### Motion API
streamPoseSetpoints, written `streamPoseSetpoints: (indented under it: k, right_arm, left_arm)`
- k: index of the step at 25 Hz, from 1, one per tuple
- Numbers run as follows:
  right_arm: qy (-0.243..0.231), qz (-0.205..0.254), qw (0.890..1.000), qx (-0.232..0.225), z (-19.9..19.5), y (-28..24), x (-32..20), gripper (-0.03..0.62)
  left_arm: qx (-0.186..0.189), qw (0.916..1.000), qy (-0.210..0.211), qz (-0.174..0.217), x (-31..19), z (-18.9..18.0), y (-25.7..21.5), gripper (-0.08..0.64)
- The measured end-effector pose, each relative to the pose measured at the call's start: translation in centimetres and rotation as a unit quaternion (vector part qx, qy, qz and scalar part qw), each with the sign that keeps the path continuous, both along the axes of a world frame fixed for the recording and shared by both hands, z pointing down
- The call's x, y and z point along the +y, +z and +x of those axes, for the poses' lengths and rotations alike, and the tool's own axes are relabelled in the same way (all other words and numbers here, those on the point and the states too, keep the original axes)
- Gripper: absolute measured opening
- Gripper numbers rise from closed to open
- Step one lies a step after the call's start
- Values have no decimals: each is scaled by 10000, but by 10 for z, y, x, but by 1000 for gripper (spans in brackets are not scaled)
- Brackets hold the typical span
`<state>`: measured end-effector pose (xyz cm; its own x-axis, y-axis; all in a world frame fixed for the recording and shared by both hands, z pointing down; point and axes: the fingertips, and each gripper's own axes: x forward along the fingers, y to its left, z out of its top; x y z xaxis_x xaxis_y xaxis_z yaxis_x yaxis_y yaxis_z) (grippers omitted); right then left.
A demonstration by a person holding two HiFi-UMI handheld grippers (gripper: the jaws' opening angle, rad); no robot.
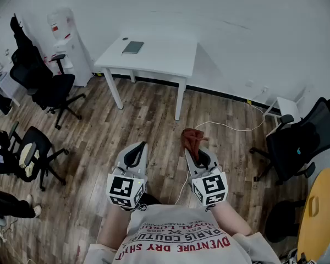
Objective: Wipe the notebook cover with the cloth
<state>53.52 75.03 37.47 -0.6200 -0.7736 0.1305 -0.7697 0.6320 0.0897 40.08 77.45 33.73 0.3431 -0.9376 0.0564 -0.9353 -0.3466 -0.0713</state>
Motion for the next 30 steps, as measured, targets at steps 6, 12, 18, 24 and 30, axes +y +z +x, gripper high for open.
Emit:
streamPoseSetpoints:
  k: [6,12,18,24,30]
  right_arm:
    - [-60,-7,10000,-11,-15,0,3,71]
    - [-73,-114,9999,-65,-20,10,-2,71]
    - [-49,-361,9993,-49,-27,28,-16,71]
    - [-82,-599,9982,-7,-54,42,-41,72]
    - [-67,-727,9973,78,-95,42,-85,72]
  left_arm:
    - [80,9999,-98,-35,0,-16,1,9]
    - [114,9997,-144,-130,-6,-21,10,9]
    - [193,9990,-208,-333,-17,-30,23,9]
    - [274,9979,-251,-534,-40,-57,36,9]
    - [381,9969,-183,-661,-84,-99,37,9]
